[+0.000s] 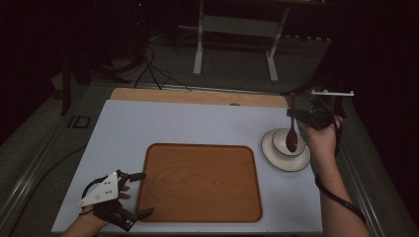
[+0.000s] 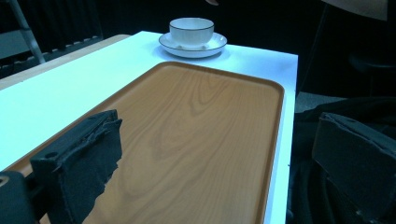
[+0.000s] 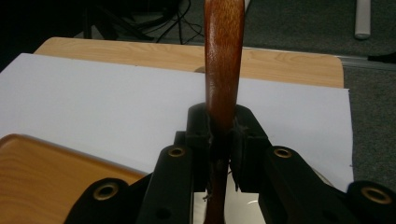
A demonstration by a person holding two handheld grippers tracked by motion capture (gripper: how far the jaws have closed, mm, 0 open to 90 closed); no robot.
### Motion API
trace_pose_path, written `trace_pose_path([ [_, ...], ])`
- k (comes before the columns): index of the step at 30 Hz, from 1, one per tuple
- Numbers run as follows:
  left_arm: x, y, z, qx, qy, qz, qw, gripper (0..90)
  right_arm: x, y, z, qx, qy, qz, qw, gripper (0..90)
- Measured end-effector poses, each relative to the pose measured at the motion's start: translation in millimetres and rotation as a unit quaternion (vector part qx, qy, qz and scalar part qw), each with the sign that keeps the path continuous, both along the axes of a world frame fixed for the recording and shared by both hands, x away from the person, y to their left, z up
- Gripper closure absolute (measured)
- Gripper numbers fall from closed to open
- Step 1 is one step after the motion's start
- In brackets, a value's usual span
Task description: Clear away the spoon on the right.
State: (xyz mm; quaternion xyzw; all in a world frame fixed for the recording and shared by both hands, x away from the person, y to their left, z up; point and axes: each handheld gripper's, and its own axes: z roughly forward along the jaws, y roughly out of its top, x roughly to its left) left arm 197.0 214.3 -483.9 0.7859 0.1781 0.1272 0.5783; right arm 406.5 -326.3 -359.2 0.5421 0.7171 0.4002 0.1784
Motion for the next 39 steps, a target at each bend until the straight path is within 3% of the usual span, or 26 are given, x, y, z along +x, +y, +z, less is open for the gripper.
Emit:
trace_pose_path([
  [10,-0.4,0.0,0.1,-0.001,0.000,0.000,1.0000,2.5,-19.5,19.4,13.4,0.020,0.009,0.027,0.9994,79.1],
  [25,-0.6,0.1,0.5,0.000,-0.001,-0.001,1.0000,2.5,-52.8,51.8,25.3,0.017,0.010,0.054,0.9983,79.1],
  [33,-0.6,0.8,0.8,-0.002,-0.001,0.000,1.0000,2.5,-66.3,67.3,26.2,0.023,0.015,0.070,0.9972,79.1],
  [39,-1.4,2.1,2.1,-0.007,-0.005,0.000,1.0000,2.5,-75.3,80.2,16.0,0.026,0.026,0.081,0.9960,79.1],
])
